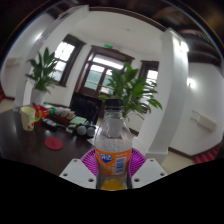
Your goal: Pour water
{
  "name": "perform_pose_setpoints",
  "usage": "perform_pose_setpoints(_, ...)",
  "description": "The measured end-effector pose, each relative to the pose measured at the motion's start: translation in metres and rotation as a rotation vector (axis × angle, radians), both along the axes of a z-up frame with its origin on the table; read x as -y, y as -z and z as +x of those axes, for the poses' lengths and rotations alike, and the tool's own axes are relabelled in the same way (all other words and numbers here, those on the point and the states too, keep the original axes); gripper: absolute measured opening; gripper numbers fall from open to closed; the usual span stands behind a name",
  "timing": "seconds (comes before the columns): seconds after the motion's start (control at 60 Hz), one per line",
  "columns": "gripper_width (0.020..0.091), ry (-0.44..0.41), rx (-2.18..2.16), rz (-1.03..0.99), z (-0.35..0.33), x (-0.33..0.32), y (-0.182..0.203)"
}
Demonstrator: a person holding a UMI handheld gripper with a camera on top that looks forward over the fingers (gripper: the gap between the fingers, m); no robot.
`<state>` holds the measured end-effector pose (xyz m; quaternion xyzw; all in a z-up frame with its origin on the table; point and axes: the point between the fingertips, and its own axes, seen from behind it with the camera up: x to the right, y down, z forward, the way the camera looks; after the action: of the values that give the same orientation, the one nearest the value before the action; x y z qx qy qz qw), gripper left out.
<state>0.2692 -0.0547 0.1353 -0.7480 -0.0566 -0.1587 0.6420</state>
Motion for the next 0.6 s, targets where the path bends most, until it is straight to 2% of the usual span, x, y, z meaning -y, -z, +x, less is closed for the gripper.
perform_pose_setpoints(0.333,0.0345,-0.213,0.691,-0.103,-0.161,-0.105,-0.025)
perform_pose_setpoints(0.6,0.0347,-0.293,1.279,-0.122,-0.255,-0.157,-0.028)
